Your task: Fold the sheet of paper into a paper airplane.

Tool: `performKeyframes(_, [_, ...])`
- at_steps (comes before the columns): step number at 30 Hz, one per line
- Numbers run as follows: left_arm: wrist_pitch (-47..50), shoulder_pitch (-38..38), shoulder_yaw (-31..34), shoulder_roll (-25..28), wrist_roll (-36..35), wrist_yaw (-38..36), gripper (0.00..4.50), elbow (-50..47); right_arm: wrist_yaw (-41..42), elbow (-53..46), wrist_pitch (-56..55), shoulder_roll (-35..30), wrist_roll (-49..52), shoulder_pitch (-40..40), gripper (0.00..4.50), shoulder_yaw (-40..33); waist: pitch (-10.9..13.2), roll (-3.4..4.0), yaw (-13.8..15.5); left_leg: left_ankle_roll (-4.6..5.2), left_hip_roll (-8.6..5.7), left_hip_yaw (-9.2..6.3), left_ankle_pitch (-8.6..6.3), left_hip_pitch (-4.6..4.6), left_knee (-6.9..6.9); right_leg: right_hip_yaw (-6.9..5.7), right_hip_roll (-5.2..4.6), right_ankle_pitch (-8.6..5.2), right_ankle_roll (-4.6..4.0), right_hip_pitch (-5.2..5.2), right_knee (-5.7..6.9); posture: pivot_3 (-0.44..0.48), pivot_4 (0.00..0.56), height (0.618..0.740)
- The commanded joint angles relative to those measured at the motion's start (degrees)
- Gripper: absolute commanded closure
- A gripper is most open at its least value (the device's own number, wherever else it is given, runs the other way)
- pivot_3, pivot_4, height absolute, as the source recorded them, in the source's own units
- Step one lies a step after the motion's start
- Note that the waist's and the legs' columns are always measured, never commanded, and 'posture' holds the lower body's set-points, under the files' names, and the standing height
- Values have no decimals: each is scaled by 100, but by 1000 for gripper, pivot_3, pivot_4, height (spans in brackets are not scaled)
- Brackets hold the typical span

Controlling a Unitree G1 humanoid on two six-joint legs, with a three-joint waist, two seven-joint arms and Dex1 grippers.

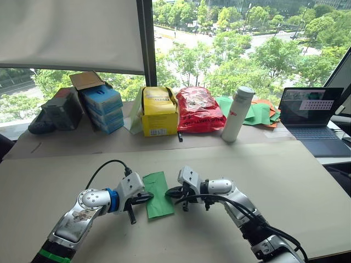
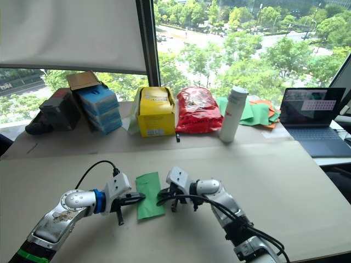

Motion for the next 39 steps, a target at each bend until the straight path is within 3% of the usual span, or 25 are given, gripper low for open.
performKeyframes(1, [159, 77, -135, 76, 130, -26, 4500, 149, 192, -328, 477, -243, 6, 371, 4430, 332, 0, -1, 9, 0, 0, -1, 0, 0, 0, -1, 0, 0, 0, 0, 0, 0, 150, 740])
performKeyframes(11, [133, 40, -156, 103, 135, -83, 4500, 191, 565, -1339, 998, -826, 324, 845, 4430, 557, -1, -2, 19, 3, 0, 0, 0, 0, -2, -2, -1, -1, -1, 1, -10, 0, 150, 740])
performKeyframes(18, [129, 11, -59, 80, 29, -112, 4500, 163, 205, -1404, 949, -612, 630, 801, 4430, 179, 0, -4, 21, 3, 1, -1, 1, -1, -3, -3, 0, -2, -2, 0, -12, 0, 150, 740])
performKeyframes(25, [486, 285, 1098, 345, -855, -279, 4500, -207, 79, -2382, 1282, -712, 1495, 943, 4430, -629, 17, -28, -1, 1, 2, -1, 4, -70, -1, -3, 2, -1, -1, -64, -4, 0, 150, 740])
performKeyframes(28, [575, 415, 1282, 493, -1029, -372, 4500, -302, -16, -2602, 1436, -790, 1695, 987, 4430, -778, 19, -30, 11, -39, 1, -1, 27, -99, 1, -10, 6, 0, -1, -93, -1, 0, 150, 740])
performKeyframes(32, [461, 547, 1163, 600, -952, -499, 4500, -239, -233, -2675, 1481, -903, 1719, 1014, 4430, -936, 26, -41, 21, -41, -2, 0, 29, -102, 2, -14, 4, 0, -1, -89, -5, 0, 150, 740])
performKeyframes(39, [348, 250, 633, 255, -748, -358, 4500, -108, -532, -2626, 1510, -933, 1759, 966, 4430, -1045, 36, -57, 58, -6, -3, 1, 17, -102, 11, -16, 8, 0, 0, -84, 1, 0, 150, 740])
